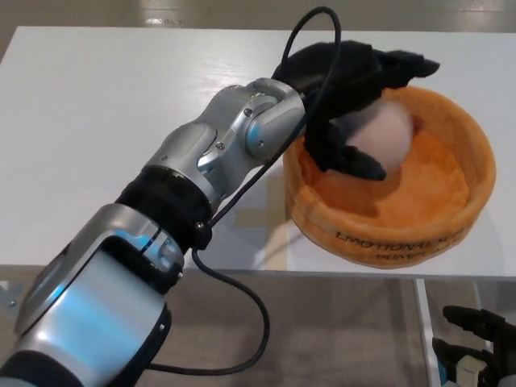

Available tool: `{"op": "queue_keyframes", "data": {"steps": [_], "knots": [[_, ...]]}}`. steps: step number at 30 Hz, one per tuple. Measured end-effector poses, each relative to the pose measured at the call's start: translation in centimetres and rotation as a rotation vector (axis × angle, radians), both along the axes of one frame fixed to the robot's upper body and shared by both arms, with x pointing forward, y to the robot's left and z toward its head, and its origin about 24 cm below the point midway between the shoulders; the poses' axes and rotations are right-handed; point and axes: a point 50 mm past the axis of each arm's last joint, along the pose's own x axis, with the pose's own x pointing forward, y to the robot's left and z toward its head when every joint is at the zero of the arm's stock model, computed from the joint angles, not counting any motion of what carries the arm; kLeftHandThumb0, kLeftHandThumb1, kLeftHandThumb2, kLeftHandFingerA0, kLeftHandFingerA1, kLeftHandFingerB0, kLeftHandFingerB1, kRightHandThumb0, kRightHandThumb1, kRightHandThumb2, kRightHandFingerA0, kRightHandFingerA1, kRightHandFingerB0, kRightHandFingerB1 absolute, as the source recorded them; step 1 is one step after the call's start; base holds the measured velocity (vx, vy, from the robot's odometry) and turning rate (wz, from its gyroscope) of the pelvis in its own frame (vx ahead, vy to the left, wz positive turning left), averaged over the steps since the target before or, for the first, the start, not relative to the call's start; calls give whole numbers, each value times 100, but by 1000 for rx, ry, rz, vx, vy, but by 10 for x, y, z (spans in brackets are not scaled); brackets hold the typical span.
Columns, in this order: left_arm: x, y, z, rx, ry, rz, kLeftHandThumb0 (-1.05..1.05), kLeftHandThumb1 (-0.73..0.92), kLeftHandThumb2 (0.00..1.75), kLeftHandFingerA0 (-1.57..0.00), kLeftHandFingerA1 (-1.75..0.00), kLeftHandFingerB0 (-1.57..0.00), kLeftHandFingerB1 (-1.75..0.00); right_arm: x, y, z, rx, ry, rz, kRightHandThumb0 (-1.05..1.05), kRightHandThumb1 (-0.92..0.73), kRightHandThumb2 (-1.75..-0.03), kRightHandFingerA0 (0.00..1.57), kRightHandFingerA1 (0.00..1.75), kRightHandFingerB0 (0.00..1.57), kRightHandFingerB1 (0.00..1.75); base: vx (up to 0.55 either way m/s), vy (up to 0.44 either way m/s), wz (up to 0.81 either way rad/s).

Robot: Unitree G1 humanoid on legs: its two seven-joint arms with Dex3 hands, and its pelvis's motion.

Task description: Use the left hand to pick up the pink round toy on the left and place it inside the orange plate on the desk.

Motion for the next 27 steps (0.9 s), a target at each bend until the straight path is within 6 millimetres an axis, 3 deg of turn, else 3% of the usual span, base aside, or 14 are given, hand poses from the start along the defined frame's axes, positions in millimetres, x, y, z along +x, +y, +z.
{"op": "queue_keyframes", "data": {"steps": [9, 11, 17, 22, 27], "knots": [[0, 1, -2, 98, 76, 6, -98, 57, 101, 0, 0, 0, -5, 1, 1, 0, -3, 3, 7, -20, -53, -56, 56, 47, 66, 48, 0, 0, 0], [0, 2, -2, 102, 79, 8, -97, 57, 100, 0, 0, 0, -5, 1, 1, 0, -3, 4, 7, -19, -53, -55, 62, 49, 68, 48, 0, 0, 0], [2, 12, 15, 92, 60, 23, -95, 56, 96, 0, 0, 0, -4, 1, 2, 0, 0, 6, 10, -19, -53, -55, 61, 50, 68, 49, 0, 0, 0], [-5, 24, 45, 16, -1, 14, -92, 53, 95, 0, 0, 0, -7, 0, 5, -2, 6, 9, 13, -18, -53, -55, 61, 50, 68, 49, 0, 0, 0], [-18, 41, 56, -76, -57, -4, -71, 44, 76, 0, 0, -9, -19, -1, 5, -2, 7, 11, 13, -20, -53, -55, 56, 47, 69, 48, 0, 0, 0]]}}
